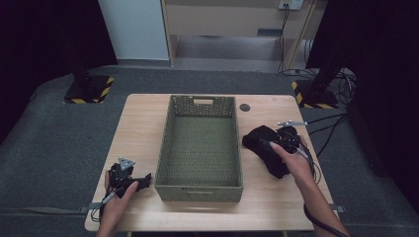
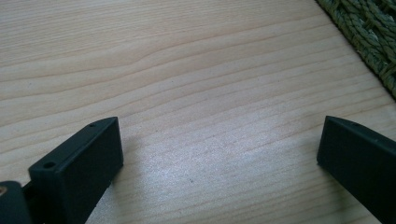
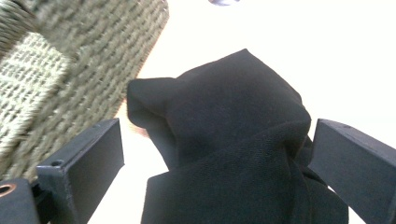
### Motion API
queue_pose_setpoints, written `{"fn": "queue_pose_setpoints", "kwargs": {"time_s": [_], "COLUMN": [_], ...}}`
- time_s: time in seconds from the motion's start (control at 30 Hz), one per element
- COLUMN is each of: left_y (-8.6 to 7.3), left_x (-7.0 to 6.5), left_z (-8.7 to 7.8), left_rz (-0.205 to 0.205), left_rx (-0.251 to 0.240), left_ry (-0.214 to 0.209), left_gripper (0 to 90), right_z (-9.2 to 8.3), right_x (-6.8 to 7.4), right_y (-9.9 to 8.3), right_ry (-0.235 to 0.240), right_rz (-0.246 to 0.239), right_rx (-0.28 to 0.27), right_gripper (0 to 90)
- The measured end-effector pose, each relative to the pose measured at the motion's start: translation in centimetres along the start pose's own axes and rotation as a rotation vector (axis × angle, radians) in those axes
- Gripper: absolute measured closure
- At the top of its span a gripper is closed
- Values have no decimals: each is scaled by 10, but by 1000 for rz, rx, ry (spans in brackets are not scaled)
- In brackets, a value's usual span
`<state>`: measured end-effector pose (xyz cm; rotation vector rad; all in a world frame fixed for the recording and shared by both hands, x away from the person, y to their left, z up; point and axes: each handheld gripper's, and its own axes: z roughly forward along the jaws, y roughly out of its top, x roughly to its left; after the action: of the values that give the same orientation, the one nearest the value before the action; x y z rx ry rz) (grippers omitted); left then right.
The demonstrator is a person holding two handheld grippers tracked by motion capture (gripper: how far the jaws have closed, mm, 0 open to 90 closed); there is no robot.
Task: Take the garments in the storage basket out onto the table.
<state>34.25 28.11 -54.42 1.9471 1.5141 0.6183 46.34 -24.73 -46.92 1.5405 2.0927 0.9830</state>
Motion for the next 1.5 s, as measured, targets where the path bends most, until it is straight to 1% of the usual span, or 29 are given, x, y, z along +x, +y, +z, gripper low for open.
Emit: {"fn": "queue_pose_setpoints", "kwargs": {"time_s": [0.2, 0.4, 0.5, 0.83, 0.93, 1.07, 1.33, 1.5], "left_y": [0, 0, 0, 0, 0, 0, 0, 0], "left_x": [0, 0, 0, 0, 0, 0, 0, 0], "left_z": [0, 0, 0, 0, 0, 0, 0, 0], "left_rz": [0, 0, 0, 0, 0, 0, 0, 0], "left_rx": [0, 0, 0, 0, 0, 0, 0, 0], "left_ry": [0, 0, 0, 0, 0, 0, 0, 0], "left_gripper": [0, 0, 0, 0, 0, 0, 0, 0], "right_z": [-11, -20, -23, -35, -39, -45, -52, -54], "right_x": [5, 10, 12, 20, 22, 22, 23, 24], "right_y": [3, 8, 10, 9, 6, 1, -11, -23], "right_ry": [6, 13, 12, 16, 18, 24, 38, 49], "right_rz": [1, -28, -33, -70, -85, -88, -113, -108], "right_rx": [-25, -45, -49, -76, -82, -94, -93, -86], "right_gripper": [29, 28, 32, 35, 32, 32, 39, 34]}}
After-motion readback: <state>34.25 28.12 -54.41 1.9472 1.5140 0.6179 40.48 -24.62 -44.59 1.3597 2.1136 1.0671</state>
